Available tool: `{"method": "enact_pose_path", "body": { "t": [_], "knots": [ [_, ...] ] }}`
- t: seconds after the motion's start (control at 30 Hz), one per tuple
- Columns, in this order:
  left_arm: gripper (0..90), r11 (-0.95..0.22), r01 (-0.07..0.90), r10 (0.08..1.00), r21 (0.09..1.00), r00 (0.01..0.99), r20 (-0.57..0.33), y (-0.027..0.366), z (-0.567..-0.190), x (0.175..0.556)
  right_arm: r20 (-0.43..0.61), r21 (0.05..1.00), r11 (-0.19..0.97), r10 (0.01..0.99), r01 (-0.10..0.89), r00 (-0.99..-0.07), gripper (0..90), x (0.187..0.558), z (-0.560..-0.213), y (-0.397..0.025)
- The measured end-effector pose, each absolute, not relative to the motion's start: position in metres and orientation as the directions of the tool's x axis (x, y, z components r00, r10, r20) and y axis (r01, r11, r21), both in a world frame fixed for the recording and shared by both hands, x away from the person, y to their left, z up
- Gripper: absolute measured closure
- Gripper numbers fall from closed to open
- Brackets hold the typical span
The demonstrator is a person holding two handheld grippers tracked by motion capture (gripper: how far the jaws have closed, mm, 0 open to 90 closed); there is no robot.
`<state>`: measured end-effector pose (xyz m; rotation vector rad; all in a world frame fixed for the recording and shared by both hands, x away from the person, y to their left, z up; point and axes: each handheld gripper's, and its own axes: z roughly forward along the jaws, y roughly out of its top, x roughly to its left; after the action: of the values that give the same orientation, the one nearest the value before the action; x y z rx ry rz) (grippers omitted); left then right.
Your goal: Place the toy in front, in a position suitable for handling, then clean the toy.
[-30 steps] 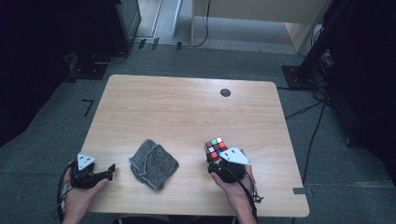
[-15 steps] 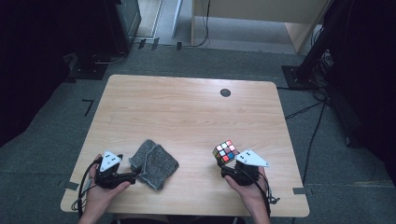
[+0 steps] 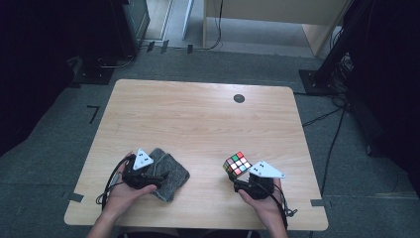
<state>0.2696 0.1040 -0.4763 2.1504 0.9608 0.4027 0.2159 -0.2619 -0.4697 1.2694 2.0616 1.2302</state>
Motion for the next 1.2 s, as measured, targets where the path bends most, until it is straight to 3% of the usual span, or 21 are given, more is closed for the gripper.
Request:
{"method": "enact_pose_path", "body": {
  "t": [0.33, 0.97, 1.2],
  "knots": [
    [15.4, -0.450, 0.520, 0.699, 0.726, 0.711, -0.076, 0.103, -0.486, 0.259, 0.075, 0.837, 0.216, 0.865, 0.502, -0.497, 34.2, 0.217, -0.477, -0.258],
    [15.3, -0.501, 0.504, 0.688, 0.704, 0.725, -0.030, 0.102, -0.490, 0.254, 0.036, 0.828, 0.276, 0.843, 0.489, -0.537, 34.2, 0.217, -0.480, -0.246],
    [18.3, -0.535, 0.550, 0.701, 0.641, 0.713, -0.028, 0.099, -0.505, 0.260, 0.035, 0.827, 0.280, 0.840, 0.488, -0.541, 34.2, 0.216, -0.480, -0.244]
  ]
}}
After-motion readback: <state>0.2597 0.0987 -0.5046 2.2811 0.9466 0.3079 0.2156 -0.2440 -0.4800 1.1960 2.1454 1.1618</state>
